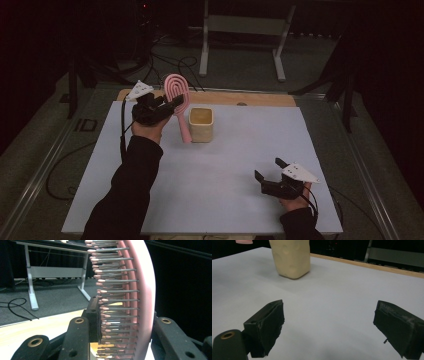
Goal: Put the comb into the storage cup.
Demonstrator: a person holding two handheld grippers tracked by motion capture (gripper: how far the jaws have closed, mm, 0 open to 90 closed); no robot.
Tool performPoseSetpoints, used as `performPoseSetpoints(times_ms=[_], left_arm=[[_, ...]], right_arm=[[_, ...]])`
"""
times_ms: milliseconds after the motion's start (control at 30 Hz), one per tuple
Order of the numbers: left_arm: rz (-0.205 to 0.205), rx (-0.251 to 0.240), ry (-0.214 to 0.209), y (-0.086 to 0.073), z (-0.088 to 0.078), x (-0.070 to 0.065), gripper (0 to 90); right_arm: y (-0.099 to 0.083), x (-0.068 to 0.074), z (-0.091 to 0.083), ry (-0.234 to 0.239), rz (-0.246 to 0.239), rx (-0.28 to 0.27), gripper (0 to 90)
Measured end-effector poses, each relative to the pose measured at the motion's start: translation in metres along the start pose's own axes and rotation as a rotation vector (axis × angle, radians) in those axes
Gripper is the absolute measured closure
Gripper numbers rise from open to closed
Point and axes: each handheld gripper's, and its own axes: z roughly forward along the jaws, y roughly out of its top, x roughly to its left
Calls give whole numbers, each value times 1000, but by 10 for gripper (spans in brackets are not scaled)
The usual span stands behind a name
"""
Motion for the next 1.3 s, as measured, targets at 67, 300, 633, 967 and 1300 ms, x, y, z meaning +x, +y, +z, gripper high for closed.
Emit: performPoseSetpoints(times_ms=[67, 300, 633, 967, 1300], left_arm=[[1, 1, 4, 1, 0, 1, 639], [1, -6, 14, 4, 1, 2, 639], [27, -9, 38, 15, 2, 3, 638], [40, -8, 58, 20, 5, 6, 639], [40, -16, 74, 26, 10, 7, 639]], right_arm=[[0, 0, 0, 1, 1, 0, 95], [0, 0, 0, 5, 2, 3, 95], [0, 0, 0, 3, 3, 3, 95], [0, 0, 0, 4, 4, 3, 95], [0, 0, 0, 6, 5, 5, 95]])
